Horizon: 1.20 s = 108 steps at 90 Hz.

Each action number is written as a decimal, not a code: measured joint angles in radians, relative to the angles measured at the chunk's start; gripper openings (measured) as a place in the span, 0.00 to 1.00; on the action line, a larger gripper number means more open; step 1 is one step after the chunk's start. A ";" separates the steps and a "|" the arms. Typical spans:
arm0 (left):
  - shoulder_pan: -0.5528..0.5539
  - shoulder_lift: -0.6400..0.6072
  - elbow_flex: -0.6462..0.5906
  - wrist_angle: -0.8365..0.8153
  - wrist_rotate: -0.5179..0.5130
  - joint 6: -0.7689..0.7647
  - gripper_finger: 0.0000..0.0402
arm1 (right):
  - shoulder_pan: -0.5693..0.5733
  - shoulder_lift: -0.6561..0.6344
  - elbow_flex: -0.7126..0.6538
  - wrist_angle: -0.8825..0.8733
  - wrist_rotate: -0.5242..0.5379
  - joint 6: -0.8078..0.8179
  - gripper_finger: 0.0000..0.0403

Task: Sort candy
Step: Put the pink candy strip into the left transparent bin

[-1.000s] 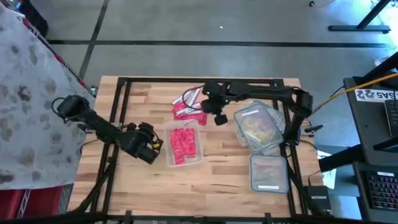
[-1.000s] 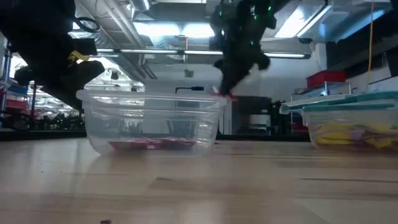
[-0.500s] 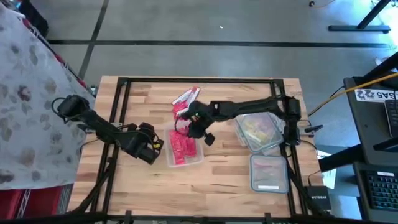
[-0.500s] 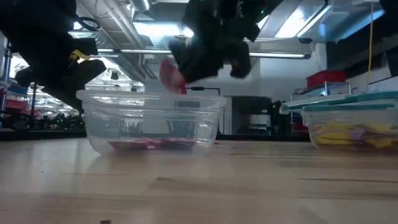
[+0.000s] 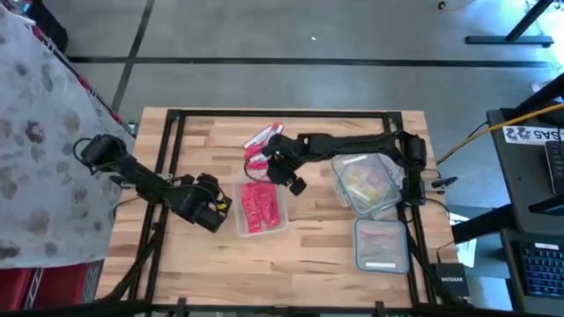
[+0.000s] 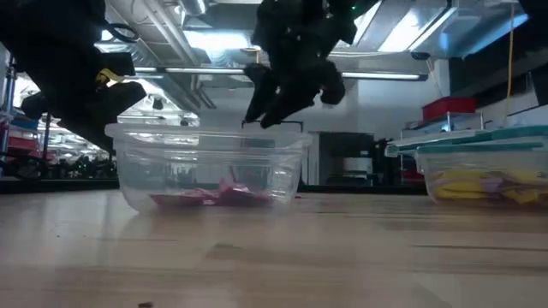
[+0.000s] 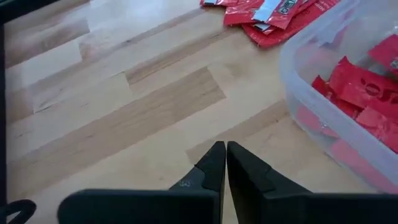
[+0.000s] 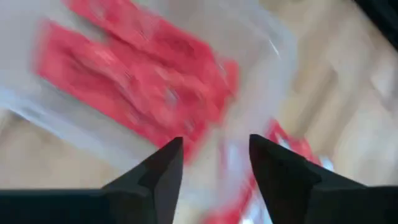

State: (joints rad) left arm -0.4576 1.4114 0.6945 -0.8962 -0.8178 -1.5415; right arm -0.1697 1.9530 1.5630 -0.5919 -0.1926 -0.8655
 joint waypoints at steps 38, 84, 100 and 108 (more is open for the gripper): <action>0.000 0.000 0.000 -0.012 0.015 0.006 0.00 | -0.243 0.082 -0.070 -0.009 0.050 0.266 0.44; 0.000 0.000 0.000 -0.004 0.012 0.005 0.00 | -0.239 0.195 -0.069 -0.006 0.044 0.280 0.19; 0.000 0.000 0.000 -0.004 0.013 0.005 0.00 | -0.240 0.180 -0.070 -0.080 0.069 0.265 0.03; 0.000 0.000 0.000 -0.004 0.014 0.005 0.00 | -0.240 0.165 -0.071 -0.170 0.067 0.242 0.02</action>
State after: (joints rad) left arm -0.4576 1.4114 0.6945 -0.9005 -0.8042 -1.5368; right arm -0.4099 2.1181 1.4920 -0.7620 -0.1259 -0.6234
